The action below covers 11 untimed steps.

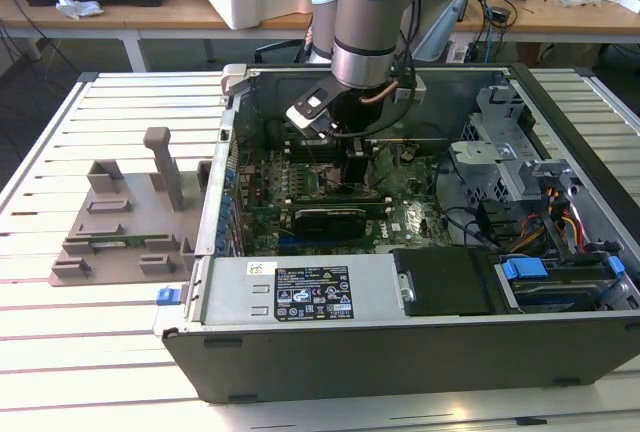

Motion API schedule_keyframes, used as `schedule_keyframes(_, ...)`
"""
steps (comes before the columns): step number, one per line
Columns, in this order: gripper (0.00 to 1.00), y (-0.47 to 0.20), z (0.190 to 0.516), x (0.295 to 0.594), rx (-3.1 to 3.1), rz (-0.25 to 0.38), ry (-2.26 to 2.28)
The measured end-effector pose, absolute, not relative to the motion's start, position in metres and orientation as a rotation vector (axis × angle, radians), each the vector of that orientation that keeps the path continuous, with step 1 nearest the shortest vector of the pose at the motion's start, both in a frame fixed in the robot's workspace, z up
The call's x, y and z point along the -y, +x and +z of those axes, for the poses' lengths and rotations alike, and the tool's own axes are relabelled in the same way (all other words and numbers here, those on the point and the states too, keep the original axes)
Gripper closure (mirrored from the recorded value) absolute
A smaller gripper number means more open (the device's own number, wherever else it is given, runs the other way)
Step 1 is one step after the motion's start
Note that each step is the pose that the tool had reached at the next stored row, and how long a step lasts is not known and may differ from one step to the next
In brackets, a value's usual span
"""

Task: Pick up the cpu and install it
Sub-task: 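Place the cpu into insertion slot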

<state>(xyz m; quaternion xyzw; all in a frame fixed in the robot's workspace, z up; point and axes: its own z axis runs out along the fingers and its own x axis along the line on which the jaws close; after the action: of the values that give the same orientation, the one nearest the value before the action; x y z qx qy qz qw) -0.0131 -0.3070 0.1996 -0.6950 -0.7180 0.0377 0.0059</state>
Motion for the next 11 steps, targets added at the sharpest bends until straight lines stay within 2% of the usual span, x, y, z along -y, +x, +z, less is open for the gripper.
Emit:
schedule_keyframes(1,0.32,-0.013,0.2,0.307,2.247,0.118,-2.175)
schedule_keyframes(11,0.32,-0.013,0.212,0.304,2.248,0.117,-2.176)
